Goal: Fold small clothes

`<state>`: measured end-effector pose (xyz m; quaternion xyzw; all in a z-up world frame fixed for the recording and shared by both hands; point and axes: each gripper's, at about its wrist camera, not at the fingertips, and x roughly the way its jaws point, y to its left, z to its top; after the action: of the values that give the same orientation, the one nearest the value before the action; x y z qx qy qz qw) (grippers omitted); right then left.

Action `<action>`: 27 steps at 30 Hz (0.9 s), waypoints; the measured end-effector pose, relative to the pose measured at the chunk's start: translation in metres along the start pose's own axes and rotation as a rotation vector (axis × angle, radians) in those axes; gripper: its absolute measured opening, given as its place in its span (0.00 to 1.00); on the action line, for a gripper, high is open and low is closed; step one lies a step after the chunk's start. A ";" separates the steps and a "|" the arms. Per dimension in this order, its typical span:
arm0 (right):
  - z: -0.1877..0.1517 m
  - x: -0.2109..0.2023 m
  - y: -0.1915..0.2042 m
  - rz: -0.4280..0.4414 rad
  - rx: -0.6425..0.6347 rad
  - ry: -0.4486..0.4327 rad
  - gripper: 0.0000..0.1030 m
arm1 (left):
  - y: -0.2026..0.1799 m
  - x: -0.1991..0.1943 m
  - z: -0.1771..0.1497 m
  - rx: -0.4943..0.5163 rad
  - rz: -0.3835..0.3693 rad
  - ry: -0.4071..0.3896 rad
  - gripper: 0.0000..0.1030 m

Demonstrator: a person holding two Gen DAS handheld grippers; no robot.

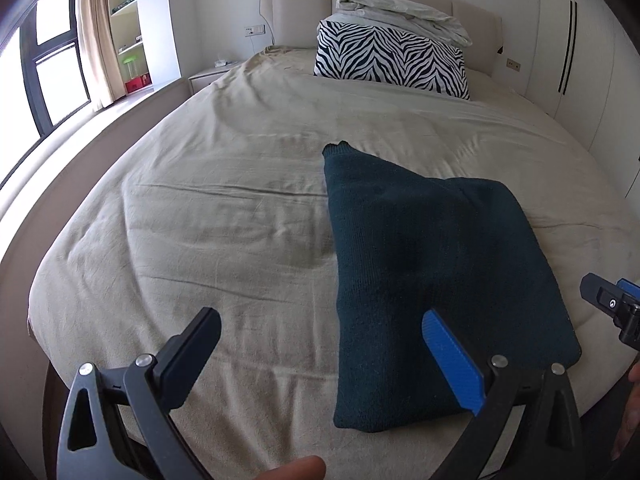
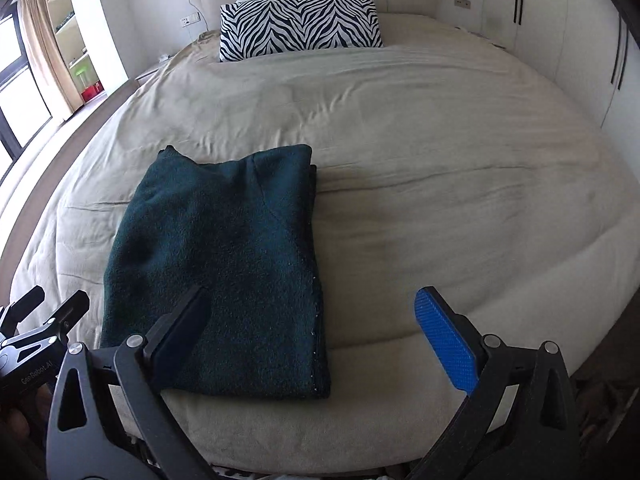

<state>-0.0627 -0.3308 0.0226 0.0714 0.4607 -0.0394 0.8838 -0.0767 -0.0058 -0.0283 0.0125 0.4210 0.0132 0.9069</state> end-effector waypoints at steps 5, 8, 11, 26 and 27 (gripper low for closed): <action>-0.003 -0.006 0.001 -0.004 -0.008 0.015 1.00 | 0.001 0.007 -0.002 0.000 -0.003 0.021 1.00; -0.003 -0.008 0.002 -0.007 -0.012 0.023 1.00 | 0.002 0.009 -0.003 -0.006 -0.006 0.033 1.00; -0.004 -0.005 0.005 -0.008 -0.017 0.029 1.00 | 0.002 0.011 -0.004 -0.006 -0.005 0.039 1.00; -0.009 0.001 0.011 -0.005 -0.026 0.051 1.00 | 0.004 0.016 -0.005 -0.008 -0.003 0.054 1.00; -0.009 0.001 0.012 -0.004 -0.025 0.053 1.00 | 0.004 0.016 -0.005 -0.008 -0.003 0.055 1.00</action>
<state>-0.0680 -0.3178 0.0174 0.0603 0.4845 -0.0337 0.8721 -0.0703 -0.0010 -0.0439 0.0079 0.4456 0.0137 0.8951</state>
